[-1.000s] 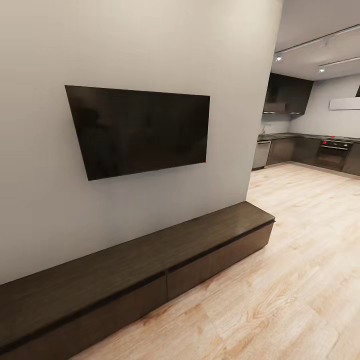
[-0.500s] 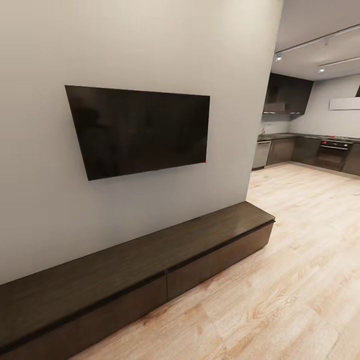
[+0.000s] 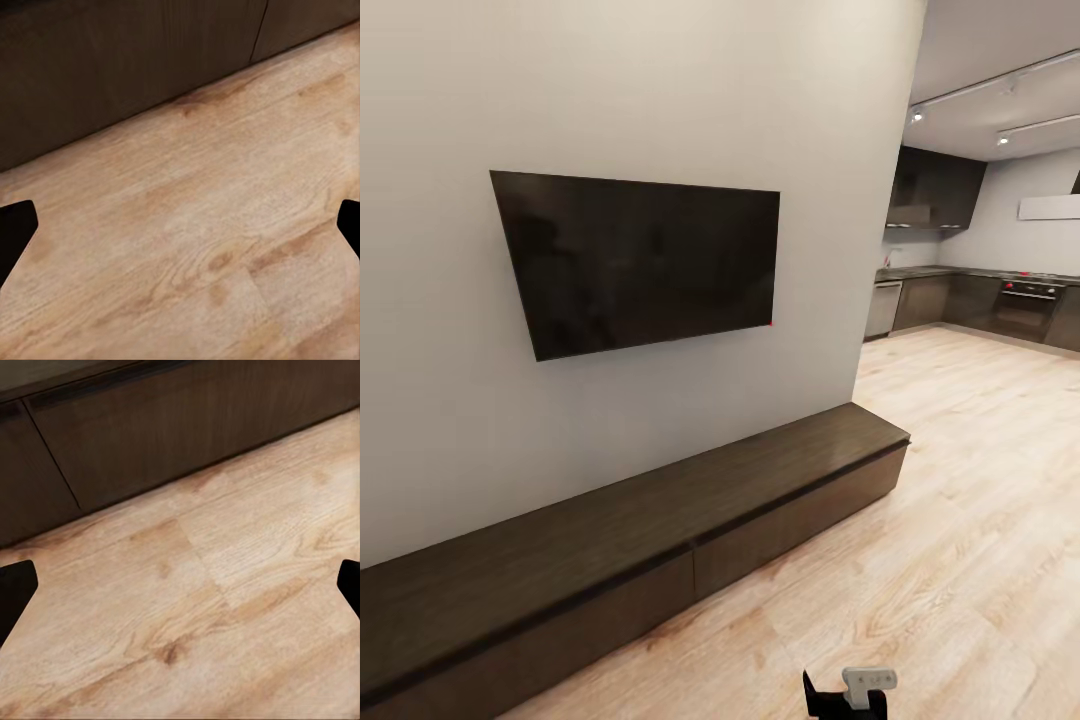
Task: Turn on the radio receiver that's on the table in the living room.
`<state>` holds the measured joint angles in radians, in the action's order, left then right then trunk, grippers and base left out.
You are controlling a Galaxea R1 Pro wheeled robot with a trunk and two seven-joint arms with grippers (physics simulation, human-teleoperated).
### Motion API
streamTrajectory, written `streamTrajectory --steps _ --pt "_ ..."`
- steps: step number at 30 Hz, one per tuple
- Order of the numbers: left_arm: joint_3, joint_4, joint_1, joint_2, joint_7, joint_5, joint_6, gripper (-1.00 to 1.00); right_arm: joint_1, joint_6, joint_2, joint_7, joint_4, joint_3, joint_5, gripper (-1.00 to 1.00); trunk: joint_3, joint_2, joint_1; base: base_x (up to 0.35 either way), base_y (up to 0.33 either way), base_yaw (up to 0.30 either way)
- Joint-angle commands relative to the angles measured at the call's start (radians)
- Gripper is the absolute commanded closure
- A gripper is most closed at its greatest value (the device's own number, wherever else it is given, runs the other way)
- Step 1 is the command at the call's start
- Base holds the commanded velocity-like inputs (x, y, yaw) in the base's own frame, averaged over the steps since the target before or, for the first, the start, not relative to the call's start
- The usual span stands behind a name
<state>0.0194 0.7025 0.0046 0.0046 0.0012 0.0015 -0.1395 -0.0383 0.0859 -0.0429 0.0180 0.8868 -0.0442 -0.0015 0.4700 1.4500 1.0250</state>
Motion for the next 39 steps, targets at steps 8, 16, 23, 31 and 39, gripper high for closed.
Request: streamTrajectory --steps 8,16,23,31,39 --pt "0.000 -0.031 0.000 0.000 -0.001 -0.003 -0.004 -1.00 0.000 0.000 0.001 0.000 -0.006 0.001 0.000 -1.00 0.000 0.000 0.000 0.000 0.000 -0.144" --pt "0.000 -0.032 0.000 0.000 -0.002 -0.003 -0.005 -1.00 0.000 0.000 0.001 0.000 -0.006 0.001 0.000 -1.00 0.000 0.000 0.000 0.000 0.000 -0.254" --pt "0.000 -0.032 0.000 0.000 -0.003 -0.003 -0.005 -1.00 0.000 0.000 0.002 0.001 -0.007 0.001 0.000 -1.00 0.000 0.000 0.000 0.000 0.000 -0.256" --pt "0.000 -0.041 0.000 -0.001 -0.002 -0.003 -0.005 -1.00 0.000 0.000 0.001 0.002 -0.006 0.001 0.000 -1.00 0.000 0.000 0.000 0.000 0.000 -0.256" --pt "0.000 -0.042 0.000 -0.002 -0.003 -0.003 -0.005 -1.00 0.000 0.006 0.002 0.002 -0.006 0.001 0.000 -1.00 0.000 0.000 0.000 0.000 0.000 -0.256"
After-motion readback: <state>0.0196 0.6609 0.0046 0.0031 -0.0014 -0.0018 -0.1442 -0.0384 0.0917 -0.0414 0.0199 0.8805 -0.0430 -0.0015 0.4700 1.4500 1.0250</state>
